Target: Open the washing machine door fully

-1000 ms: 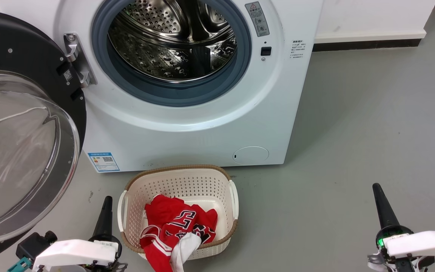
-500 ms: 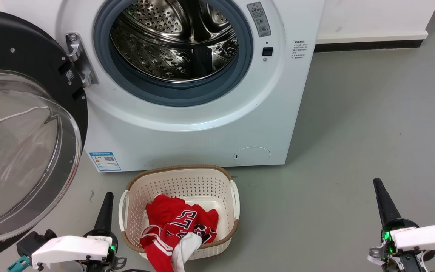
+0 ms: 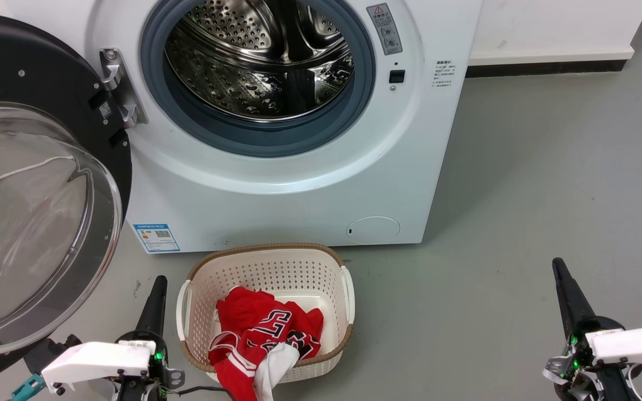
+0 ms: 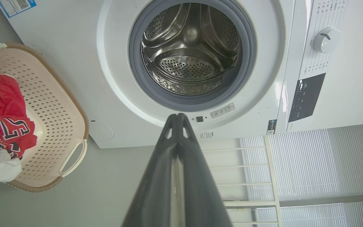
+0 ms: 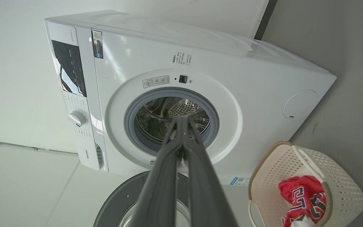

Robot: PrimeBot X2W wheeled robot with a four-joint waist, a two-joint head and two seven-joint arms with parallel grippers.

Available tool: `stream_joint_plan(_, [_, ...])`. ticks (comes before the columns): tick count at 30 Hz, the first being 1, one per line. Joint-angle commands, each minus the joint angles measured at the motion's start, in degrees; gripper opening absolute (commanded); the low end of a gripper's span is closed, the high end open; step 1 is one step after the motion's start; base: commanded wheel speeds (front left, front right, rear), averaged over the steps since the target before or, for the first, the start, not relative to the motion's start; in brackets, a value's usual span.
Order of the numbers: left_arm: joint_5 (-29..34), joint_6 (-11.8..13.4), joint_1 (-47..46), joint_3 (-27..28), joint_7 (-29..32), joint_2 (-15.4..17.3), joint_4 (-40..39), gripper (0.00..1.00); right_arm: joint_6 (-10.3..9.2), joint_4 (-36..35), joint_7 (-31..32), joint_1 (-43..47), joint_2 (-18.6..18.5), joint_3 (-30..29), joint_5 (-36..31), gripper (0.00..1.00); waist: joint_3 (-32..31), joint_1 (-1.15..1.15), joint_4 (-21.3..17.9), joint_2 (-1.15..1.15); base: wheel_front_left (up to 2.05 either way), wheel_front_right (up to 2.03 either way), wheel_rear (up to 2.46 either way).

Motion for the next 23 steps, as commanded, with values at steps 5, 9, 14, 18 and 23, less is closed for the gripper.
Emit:
stream_joint_plan(5, [-3.18, -0.58, -1.43, 0.34, 0.86, -0.02, 0.34, 0.00, -0.01, 0.45, 0.89, -1.44, -0.04, -0.41, 3.08, 0.00, -0.02, 0.00, 0.10, 0.00, 0.00, 0.00, 0.00])
stream_joint_plan(9, [-5.01, -0.78, -1.83, 0.53, 1.32, -0.06, 0.65, 0.00, -0.01, 0.78, 1.39, -1.69, 0.02, -0.62, 4.74, 0.00, -0.04, 0.00, 0.16, 0.00, 0.00, 0.00, 0.00])
stream_joint_plan(14, [-7.12, -0.97, -2.13, 0.77, 1.94, -0.12, 1.01, 0.00, -0.01, 1.14, 1.99, -1.99, 0.09, -0.86, 6.77, 0.00, -0.07, 0.00, 0.25, 0.00, 0.00, 0.00, 0.00])
stream_joint_plan(18, [-8.85, -1.16, -2.42, 0.96, 2.37, -0.18, 1.29, 0.00, -0.02, 1.44, 2.49, -2.42, 0.14, -1.07, 8.33, 0.00, -0.08, 0.00, 0.32, 0.00, 0.00, 0.00, 0.00])
stream_joint_plan(23, [-10.83, -1.41, -2.85, 1.18, 2.94, -0.24, 1.65, 0.00, -0.02, 1.81, 3.07, -2.85, 0.21, -1.30, 10.27, 0.00, -0.11, 0.00, 0.41, 0.00, 0.00, 0.00, 0.00])
